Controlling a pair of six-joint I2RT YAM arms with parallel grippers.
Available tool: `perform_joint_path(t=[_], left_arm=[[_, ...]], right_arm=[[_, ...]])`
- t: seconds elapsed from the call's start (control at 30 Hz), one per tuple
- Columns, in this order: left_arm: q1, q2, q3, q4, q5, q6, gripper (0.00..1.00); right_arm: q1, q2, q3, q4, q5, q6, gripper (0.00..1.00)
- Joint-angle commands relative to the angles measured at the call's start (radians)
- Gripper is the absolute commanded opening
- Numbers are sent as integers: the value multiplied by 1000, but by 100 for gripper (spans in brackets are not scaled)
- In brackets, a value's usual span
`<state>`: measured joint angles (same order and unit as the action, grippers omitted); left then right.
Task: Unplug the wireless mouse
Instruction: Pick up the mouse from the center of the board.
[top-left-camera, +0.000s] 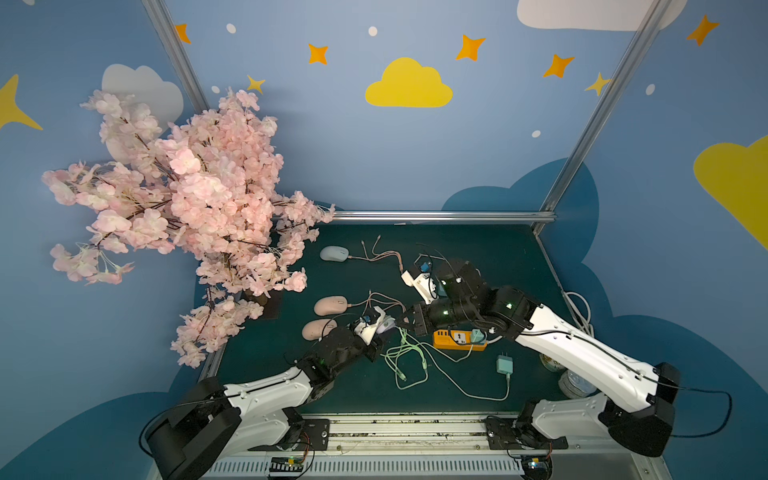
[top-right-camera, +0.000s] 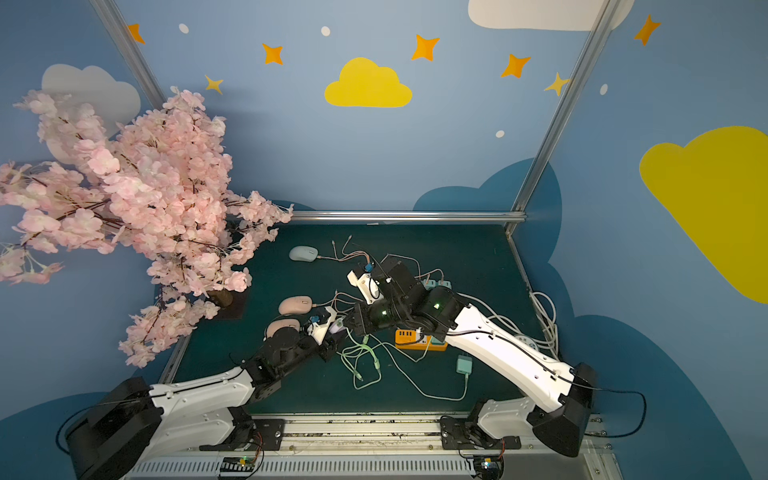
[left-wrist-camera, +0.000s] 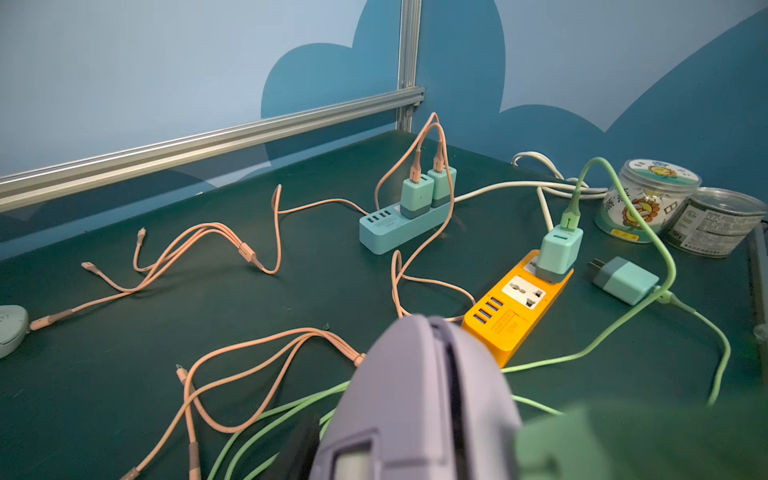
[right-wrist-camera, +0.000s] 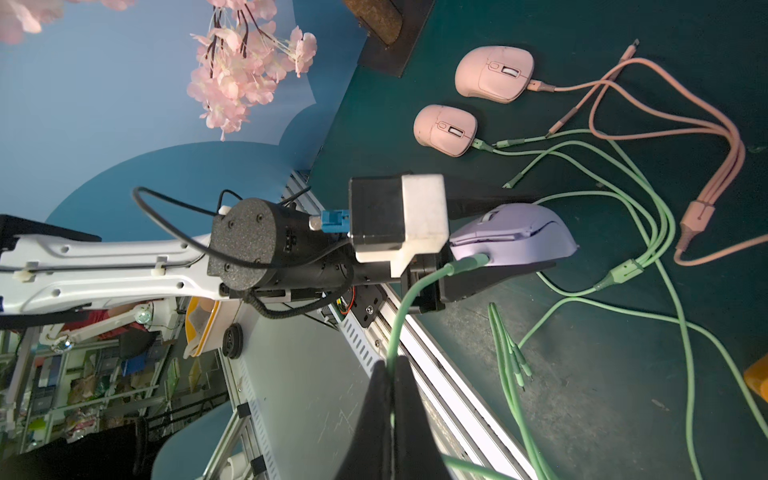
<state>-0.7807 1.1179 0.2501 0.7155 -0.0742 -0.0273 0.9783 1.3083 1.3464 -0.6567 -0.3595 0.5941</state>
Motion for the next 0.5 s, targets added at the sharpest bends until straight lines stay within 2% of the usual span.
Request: perform_joint_path(t=[0.0,0.17,0.3,0.33,0.43,0.47], left_arm=[[13,-32,-11,-2,7,-3,45],[33,-75,-18,-46,32,1,39],[44,-127,-19,-102,69,14,40],[47,-139,-15,-124,86,25,40],[48,-167,9,-208,137,48,39],[49,-171,19,-234,148,53,39]], right_arm=[[8,-13,46,-40,17,-59,0],[7,-17,56,-75,57,-91,0],[-3,-32,53,-98,146,-180,0],[-10,-32,54,-125,172,-237,7],[-13,-24,65,-211,285,-318,12],[-13,-25,63,-221,283,-336,16]])
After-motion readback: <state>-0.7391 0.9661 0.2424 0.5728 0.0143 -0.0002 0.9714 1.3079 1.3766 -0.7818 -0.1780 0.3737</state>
